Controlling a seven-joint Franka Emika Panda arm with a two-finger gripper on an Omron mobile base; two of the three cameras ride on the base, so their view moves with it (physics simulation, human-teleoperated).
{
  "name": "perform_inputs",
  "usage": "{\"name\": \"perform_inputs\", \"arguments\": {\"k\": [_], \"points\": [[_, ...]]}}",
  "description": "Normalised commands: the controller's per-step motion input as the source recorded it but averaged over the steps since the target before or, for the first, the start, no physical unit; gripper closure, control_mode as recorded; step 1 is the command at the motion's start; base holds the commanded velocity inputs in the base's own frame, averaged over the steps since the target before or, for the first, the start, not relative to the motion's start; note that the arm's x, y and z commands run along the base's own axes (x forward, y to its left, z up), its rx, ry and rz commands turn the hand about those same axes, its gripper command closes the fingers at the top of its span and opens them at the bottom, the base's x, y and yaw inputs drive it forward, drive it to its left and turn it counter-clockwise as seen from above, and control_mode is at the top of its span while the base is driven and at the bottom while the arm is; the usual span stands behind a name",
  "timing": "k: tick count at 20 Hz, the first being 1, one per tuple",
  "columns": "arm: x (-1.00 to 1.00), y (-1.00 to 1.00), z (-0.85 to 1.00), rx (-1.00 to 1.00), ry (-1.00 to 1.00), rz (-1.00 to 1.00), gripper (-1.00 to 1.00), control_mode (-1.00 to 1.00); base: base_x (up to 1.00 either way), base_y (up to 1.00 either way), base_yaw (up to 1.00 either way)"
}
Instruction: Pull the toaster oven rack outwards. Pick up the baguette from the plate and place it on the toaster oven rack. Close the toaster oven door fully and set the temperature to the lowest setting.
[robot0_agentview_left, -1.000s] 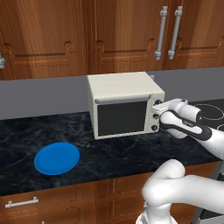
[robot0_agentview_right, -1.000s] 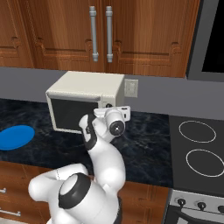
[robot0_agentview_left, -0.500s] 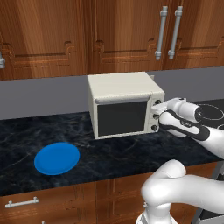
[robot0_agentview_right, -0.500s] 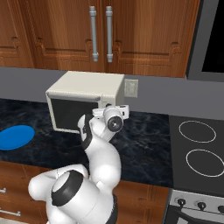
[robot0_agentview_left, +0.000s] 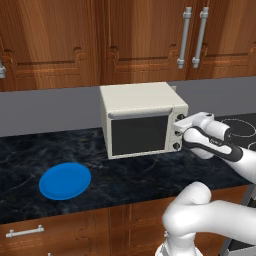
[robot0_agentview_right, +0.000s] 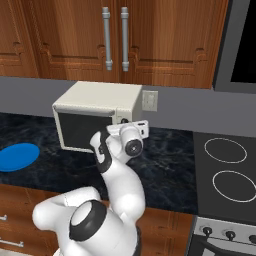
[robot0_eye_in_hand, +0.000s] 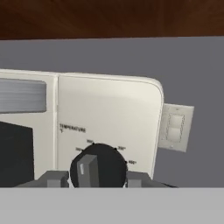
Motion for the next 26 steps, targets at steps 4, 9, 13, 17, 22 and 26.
{"name": "perform_inputs", "arguments": {"k": [4,9,13,17,22,26], "points": [[0.06,-0.46,0.28,-0.28,0.00,0.20,1.00,-1.00,0.00,0.00,0.00],[0.00,-0.44,0.54,-0.28,0.02,0.22,1.00,-1.00,0.00,0.00,0.00],[0.00,-0.49,0.25,-0.28,0.01,0.22,1.00,-1.00,0.00,0.00,0.00],[0.00,-0.59,0.24,-0.33,0.00,0.22,1.00,-1.00,0.00,0.00,0.00],[0.00,-0.59,0.18,-0.36,0.00,0.24,1.00,-1.00,0.00,0.00,0.00],[0.00,-0.64,0.17,-0.35,0.00,0.24,1.00,-1.00,0.00,0.00,0.00]]}}
